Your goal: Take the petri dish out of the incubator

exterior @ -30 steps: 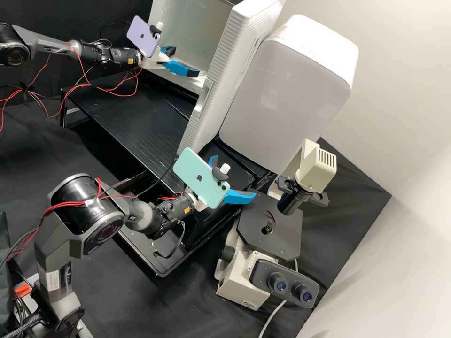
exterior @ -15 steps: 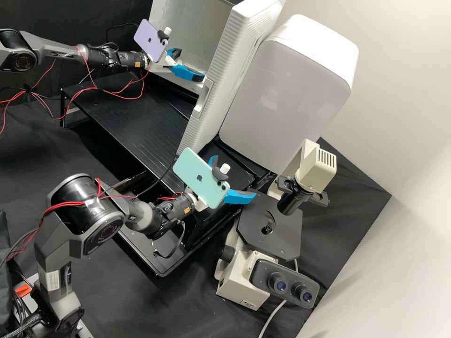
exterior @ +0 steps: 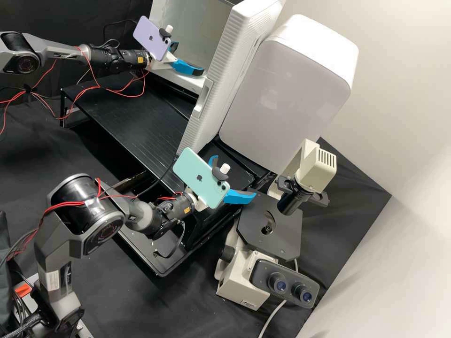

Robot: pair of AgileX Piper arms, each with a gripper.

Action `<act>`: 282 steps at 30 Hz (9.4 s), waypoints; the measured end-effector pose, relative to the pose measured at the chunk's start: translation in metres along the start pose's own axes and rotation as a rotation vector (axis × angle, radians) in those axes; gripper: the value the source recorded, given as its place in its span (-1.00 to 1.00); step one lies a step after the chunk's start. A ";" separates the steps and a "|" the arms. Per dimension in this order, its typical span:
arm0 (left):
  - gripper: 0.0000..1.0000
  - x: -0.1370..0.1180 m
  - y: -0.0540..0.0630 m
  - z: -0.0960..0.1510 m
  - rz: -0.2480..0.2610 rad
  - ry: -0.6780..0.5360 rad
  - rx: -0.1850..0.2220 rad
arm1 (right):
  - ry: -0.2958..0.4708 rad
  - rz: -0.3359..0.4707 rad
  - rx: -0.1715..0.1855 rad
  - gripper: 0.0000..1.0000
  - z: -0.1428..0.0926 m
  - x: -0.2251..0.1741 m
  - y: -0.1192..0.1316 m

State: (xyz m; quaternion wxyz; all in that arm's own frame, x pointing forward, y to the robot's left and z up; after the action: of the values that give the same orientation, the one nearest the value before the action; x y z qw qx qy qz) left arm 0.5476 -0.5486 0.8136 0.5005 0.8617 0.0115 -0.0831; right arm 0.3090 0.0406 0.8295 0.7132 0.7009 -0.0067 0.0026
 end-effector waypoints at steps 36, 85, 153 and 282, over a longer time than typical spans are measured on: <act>1.00 0.001 0.000 0.003 -0.111 0.034 0.043 | 0.000 0.000 0.000 1.00 0.000 0.000 0.000; 1.00 0.008 0.001 0.025 -0.103 -0.007 0.120 | 0.000 0.000 0.000 1.00 0.000 0.000 0.000; -1.00 0.007 -0.001 0.016 -0.097 0.012 0.118 | 0.000 0.000 0.000 1.00 0.000 0.000 0.000; 1.00 -0.034 0.010 0.000 -0.206 -0.004 -0.028 | 0.000 0.000 0.000 1.00 0.000 0.000 0.000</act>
State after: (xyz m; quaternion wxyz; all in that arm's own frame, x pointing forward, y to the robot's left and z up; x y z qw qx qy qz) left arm 0.5155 -0.5512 0.8277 0.5011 0.8488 0.1002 -0.1354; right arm 0.3090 0.0406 0.8295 0.7132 0.7009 -0.0067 0.0026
